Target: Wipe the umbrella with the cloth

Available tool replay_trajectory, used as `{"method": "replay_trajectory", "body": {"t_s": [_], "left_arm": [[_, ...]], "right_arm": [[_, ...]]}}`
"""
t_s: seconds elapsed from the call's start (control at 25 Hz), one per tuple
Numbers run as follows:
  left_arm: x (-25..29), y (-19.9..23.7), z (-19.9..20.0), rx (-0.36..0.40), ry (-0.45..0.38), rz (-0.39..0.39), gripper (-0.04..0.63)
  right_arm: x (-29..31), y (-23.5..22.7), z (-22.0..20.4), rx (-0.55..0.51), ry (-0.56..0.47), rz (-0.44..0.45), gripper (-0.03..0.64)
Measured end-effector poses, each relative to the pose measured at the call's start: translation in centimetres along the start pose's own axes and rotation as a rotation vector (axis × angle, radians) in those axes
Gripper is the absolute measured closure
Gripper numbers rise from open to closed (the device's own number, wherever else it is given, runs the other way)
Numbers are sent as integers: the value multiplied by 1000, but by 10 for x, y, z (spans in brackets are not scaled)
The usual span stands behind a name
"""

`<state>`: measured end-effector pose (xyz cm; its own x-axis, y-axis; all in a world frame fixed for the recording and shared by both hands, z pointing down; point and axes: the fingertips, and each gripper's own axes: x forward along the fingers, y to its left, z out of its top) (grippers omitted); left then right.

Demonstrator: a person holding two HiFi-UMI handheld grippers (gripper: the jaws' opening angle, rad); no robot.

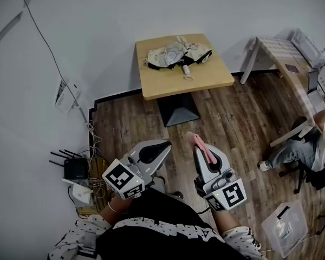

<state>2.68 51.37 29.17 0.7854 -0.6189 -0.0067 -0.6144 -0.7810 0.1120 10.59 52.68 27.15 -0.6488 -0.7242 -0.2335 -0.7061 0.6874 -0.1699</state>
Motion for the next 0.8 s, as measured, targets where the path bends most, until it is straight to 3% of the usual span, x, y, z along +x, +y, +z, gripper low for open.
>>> {"method": "replay_trajectory", "body": {"t_s": [0.36,0.8], "left_arm": [[21,13,-6,-32,-6,-28,594],[70,81,6,-26,-60,-87,594]], "right_arm": [[10,-18,-2,-21,31,-11,586],[73,-56,-3,-83,67,-40,585]]}}
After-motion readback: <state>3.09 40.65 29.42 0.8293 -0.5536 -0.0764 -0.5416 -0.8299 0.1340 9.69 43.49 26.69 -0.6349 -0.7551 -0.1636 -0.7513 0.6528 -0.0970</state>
